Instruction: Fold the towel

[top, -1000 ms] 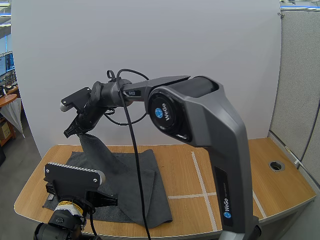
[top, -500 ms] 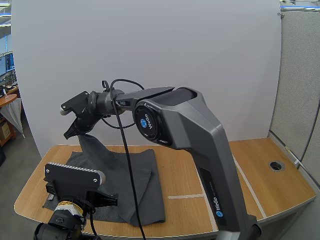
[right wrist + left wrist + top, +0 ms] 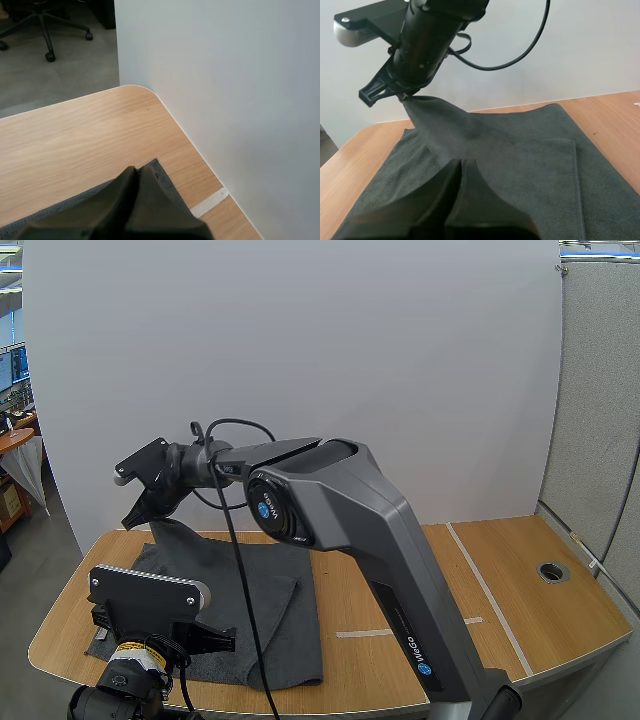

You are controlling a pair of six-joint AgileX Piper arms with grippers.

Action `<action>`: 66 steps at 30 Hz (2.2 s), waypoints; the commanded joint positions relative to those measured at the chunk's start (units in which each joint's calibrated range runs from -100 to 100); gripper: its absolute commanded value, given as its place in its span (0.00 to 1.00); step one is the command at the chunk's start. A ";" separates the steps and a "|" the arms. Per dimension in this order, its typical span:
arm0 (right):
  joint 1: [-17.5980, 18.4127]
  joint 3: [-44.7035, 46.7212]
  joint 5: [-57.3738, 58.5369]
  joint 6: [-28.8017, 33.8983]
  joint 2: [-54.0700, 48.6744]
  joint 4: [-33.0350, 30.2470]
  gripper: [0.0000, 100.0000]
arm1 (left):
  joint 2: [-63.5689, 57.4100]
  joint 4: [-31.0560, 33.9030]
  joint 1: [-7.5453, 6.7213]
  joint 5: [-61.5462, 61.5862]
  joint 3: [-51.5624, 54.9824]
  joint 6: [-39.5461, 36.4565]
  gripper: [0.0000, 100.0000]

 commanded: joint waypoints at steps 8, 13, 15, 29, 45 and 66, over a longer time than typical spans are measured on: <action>1.33 -3.08 -7.79 0.15 5.01 -1.34 0.00 | -0.27 -0.20 0.06 -1.35 0.00 0.11 0.01; 1.33 -3.08 -11.00 0.15 6.35 -2.74 0.00 | -0.27 -0.20 0.06 -1.35 0.00 0.11 0.01; 1.33 -3.08 -12.09 0.15 6.83 -2.73 0.00 | -0.27 -0.20 0.06 -1.35 0.00 0.11 0.01; 1.33 -3.08 -21.92 0.07 8.43 -3.83 0.00 | -0.27 -0.20 0.06 -1.35 0.00 0.11 0.01; 1.25 -3.08 -14.49 0.07 5.48 -3.87 1.00 | -0.27 -0.20 0.06 -1.35 0.00 0.11 0.01; 1.25 -2.30 35.27 1.68 -16.43 -10.94 0.00 | -0.27 -0.20 0.06 -1.35 0.00 0.11 0.01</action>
